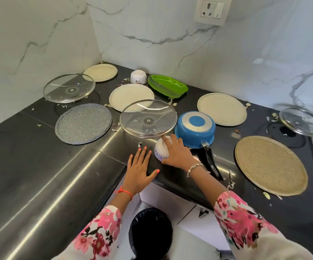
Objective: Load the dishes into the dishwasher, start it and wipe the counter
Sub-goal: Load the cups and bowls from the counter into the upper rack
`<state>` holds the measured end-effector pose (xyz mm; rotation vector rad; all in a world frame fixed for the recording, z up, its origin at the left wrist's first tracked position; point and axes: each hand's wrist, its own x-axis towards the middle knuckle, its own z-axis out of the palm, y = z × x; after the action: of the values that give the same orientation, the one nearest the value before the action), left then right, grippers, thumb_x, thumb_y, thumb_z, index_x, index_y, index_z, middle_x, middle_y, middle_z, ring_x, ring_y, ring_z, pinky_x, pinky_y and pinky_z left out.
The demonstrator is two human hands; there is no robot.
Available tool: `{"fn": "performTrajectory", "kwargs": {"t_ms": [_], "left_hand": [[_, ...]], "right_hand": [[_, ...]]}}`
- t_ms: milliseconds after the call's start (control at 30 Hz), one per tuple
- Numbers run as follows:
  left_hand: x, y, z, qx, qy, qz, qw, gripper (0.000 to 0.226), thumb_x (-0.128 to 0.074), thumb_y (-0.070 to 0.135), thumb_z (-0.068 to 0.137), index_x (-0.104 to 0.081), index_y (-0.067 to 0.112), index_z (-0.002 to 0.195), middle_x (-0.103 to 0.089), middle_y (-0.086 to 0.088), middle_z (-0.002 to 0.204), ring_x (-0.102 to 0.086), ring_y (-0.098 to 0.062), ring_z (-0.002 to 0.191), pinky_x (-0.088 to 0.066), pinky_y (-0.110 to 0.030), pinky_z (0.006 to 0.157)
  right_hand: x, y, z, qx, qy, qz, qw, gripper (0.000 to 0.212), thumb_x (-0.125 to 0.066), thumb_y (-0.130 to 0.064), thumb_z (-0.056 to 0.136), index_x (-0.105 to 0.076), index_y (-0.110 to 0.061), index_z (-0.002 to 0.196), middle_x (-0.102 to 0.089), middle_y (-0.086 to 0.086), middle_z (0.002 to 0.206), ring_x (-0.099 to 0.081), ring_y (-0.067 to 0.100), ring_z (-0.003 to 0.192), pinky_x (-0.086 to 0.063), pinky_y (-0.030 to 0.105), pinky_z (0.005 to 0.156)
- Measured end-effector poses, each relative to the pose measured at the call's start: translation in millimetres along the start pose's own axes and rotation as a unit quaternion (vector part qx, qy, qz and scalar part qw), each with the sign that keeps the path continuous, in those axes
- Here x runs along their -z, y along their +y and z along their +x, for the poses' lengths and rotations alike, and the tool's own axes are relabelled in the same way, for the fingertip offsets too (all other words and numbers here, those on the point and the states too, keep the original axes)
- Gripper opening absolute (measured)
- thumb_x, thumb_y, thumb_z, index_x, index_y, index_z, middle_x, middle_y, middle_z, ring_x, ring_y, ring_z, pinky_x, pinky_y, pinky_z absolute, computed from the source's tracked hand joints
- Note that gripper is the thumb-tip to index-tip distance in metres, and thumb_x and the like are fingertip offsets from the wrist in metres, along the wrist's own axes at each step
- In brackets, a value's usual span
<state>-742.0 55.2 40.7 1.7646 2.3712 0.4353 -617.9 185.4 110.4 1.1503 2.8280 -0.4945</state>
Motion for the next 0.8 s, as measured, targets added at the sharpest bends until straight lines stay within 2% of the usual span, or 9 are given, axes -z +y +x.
{"fn": "performTrajectory", "kwargs": {"t_ms": [133,267,367,467,633,800], "left_hand": [[-1,0,0,-0.002,0.006,0.005,1.0,0.086,-0.01,0.071,0.078,-0.016,0.021,0.148,-0.006,0.001,0.157,0.013,-0.007,0.139,0.01,-0.037,0.114],[1,1,-2,0.007,-0.008,0.012,1.0,0.104,0.008,0.083,0.068,-0.012,0.02,0.149,-0.001,0.001,0.158,0.015,-0.008,0.139,0.009,-0.039,0.115],[8,9,-6,0.026,-0.05,0.026,0.998,0.099,0.0,0.076,0.069,-0.01,0.018,0.149,0.003,-0.001,0.158,0.011,-0.017,0.144,0.006,-0.042,0.116],[11,20,-29,0.017,-0.071,0.026,0.997,0.097,-0.009,0.071,0.068,-0.015,0.016,0.148,-0.002,-0.004,0.157,0.003,-0.021,0.145,0.001,-0.044,0.116],[-16,35,-117,-0.003,-0.059,-0.001,0.998,0.094,-0.016,0.066,0.068,-0.014,0.016,0.148,-0.002,-0.007,0.157,0.0,-0.027,0.145,-0.001,-0.045,0.116],[-65,58,-256,0.005,-0.117,-0.018,0.993,0.094,-0.013,0.068,0.069,-0.014,0.016,0.147,-0.003,-0.006,0.157,0.002,-0.026,0.145,-0.001,-0.046,0.116]], "right_hand": [[1,-2,-2,-0.016,-0.01,0.003,1.0,0.094,-0.073,-0.04,0.074,-0.016,-0.025,0.147,-0.012,0.012,0.15,-0.022,0.037,0.132,-0.044,0.04,0.094],[2,1,-12,-0.028,-0.007,0.012,1.0,0.095,-0.079,-0.039,0.066,-0.025,-0.025,0.142,-0.019,0.012,0.143,-0.029,0.037,0.124,-0.046,0.04,0.089],[2,8,-31,-0.039,0.008,0.03,0.999,0.094,-0.08,-0.037,0.063,-0.028,-0.022,0.14,-0.022,0.012,0.138,-0.032,0.037,0.119,-0.047,0.039,0.082],[2,11,-64,-0.043,0.032,0.045,0.998,0.093,-0.08,-0.036,0.062,-0.028,-0.02,0.138,-0.028,0.011,0.133,-0.035,0.037,0.117,-0.046,0.04,0.077],[-17,2,-144,-0.046,0.046,0.069,0.995,0.091,-0.078,-0.039,0.066,-0.027,-0.017,0.139,-0.037,0.011,0.134,-0.038,0.034,0.12,-0.044,0.042,0.088],[-92,-20,-281,-0.086,0.048,0.058,0.993,0.094,-0.075,-0.043,0.068,-0.023,-0.021,0.143,-0.034,0.009,0.137,-0.039,0.035,0.119,-0.043,0.043,0.09]]}}
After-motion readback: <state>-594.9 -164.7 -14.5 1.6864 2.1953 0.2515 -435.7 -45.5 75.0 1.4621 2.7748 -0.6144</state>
